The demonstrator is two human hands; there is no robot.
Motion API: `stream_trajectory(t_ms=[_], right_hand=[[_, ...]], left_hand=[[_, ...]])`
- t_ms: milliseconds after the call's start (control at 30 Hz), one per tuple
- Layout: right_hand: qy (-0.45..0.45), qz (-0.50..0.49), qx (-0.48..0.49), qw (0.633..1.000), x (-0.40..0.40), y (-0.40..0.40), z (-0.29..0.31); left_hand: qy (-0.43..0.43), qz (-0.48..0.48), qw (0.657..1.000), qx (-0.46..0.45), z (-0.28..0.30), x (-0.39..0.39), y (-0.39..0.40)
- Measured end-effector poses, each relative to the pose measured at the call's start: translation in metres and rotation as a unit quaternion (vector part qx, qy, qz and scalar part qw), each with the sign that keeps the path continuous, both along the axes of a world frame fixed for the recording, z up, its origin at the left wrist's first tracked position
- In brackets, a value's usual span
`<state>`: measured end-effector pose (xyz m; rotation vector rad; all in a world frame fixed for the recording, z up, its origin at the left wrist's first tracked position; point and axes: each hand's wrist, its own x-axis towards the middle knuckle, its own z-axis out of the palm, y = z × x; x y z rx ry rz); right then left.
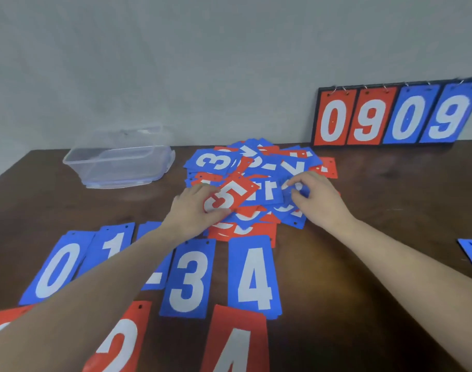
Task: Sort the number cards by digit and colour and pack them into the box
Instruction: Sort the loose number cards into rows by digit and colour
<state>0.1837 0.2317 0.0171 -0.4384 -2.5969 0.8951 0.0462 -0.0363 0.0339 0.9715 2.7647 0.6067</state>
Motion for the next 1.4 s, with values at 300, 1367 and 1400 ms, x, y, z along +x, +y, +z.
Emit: stream_trajectory(t_ms=[300,1367,1400], right_hand=[[-0.036,0.035,0.086,0.995,-0.037,0.045,-0.008],[-0.057,-0.074,0.097,0.991,0.023,0.07,-0.019],[-0.054,-0.074,0.108,0.99,0.024,0.069,-0.02]], left_hand=[[0.092,-0.05,0.99,-0.098,-0.025,-0.018,0.017],[-0.001,-0.047,0.994,-0.103,0.001,0.004,0.057],[-0.023,-0.031,0.993,-0.11,0.004,0.004,0.06]])
